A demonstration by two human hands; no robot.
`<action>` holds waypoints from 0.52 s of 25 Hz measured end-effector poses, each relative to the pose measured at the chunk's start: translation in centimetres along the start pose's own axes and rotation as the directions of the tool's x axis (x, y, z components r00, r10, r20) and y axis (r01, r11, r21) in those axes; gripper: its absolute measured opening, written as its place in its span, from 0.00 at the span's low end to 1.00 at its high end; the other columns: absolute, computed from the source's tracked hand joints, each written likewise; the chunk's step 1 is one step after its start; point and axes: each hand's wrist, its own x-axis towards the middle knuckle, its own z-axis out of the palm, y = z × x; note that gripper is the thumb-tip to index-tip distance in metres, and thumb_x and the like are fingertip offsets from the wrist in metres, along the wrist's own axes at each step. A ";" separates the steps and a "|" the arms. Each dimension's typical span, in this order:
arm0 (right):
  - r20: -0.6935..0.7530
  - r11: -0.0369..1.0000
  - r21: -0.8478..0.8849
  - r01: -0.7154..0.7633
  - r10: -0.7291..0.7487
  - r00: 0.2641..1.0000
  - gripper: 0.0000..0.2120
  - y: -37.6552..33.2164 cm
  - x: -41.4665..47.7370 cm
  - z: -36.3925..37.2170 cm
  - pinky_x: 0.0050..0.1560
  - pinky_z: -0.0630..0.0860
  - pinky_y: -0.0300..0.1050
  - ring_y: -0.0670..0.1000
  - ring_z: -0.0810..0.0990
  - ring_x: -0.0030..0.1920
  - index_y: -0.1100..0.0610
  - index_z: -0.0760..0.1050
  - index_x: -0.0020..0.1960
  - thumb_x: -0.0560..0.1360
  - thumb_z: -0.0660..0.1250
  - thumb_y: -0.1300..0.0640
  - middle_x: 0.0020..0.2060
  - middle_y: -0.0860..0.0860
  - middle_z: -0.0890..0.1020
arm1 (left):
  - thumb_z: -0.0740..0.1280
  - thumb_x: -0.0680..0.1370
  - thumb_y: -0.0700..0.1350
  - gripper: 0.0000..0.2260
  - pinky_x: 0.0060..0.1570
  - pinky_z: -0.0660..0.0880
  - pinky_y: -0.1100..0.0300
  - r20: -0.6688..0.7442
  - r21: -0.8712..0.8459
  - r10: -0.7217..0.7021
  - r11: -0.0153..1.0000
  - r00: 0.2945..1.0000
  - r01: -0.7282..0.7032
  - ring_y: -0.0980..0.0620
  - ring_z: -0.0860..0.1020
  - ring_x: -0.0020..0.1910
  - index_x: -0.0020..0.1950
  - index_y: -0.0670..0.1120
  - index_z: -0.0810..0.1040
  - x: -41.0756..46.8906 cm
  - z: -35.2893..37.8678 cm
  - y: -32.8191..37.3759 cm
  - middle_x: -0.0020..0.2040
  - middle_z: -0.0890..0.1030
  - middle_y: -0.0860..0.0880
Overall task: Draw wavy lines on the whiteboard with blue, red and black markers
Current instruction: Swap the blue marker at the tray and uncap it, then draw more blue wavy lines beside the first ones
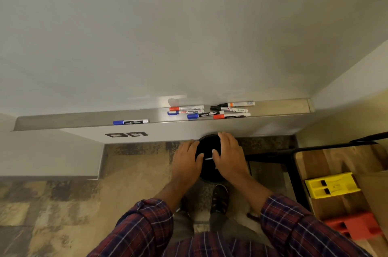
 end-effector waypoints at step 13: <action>0.043 0.868 -0.470 0.160 -0.158 0.986 0.16 -5.6 9.7 -3.4 0.62 0.71 0.56 0.57 0.77 0.60 0.54 0.76 0.63 0.77 0.66 0.64 0.60 0.53 0.81 | 0.58 0.87 0.53 0.31 0.83 0.43 0.46 0.033 0.280 0.056 0.958 0.998 -0.063 0.44 0.45 0.86 0.86 0.47 0.49 4.7 -7.7 -5.3 0.87 0.48 0.44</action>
